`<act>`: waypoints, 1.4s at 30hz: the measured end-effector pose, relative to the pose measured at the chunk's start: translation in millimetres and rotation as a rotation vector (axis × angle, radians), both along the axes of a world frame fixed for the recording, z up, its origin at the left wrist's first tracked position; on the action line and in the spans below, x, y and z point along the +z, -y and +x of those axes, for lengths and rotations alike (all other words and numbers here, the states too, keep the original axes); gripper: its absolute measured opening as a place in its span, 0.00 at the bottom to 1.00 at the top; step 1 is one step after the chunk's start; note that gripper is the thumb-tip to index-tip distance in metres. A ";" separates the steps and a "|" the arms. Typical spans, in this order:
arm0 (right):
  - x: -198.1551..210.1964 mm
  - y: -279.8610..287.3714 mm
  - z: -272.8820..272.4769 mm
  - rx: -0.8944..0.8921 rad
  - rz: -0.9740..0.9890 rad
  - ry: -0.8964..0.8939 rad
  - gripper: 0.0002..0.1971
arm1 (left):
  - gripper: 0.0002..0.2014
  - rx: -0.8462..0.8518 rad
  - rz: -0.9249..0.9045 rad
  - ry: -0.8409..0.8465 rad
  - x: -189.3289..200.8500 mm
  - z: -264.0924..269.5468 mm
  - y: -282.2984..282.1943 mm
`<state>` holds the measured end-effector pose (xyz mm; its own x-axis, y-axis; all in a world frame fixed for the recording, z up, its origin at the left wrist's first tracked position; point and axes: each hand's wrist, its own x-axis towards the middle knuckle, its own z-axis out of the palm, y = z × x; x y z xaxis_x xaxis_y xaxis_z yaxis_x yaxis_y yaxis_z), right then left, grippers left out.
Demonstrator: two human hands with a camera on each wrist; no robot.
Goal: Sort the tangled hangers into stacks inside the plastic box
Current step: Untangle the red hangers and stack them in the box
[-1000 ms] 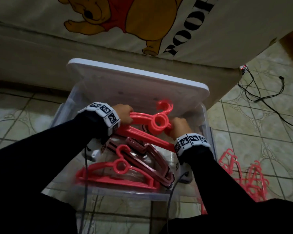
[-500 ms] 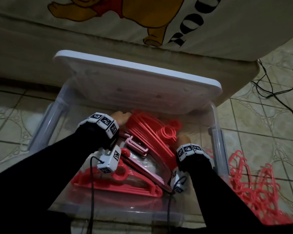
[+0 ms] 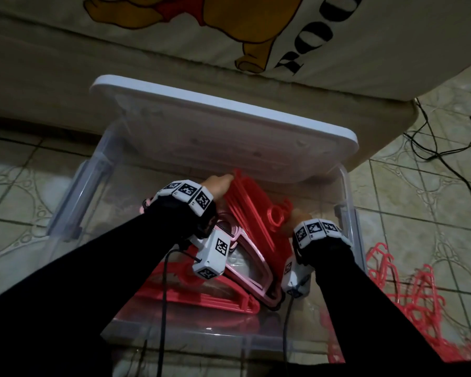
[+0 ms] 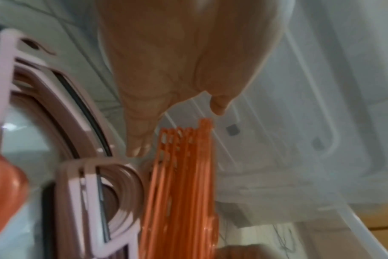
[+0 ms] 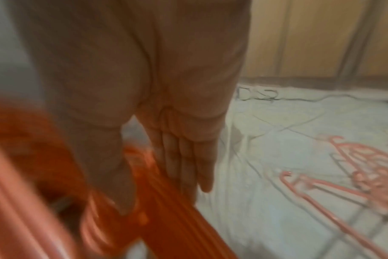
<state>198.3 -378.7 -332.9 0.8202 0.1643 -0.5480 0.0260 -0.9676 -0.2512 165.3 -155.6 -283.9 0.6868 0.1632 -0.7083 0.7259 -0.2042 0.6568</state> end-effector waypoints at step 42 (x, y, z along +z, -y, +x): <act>-20.1 -24.7 -43.4 -0.470 0.098 -0.077 0.36 | 0.14 -0.945 0.868 -0.007 -43.6 -20.6 -29.0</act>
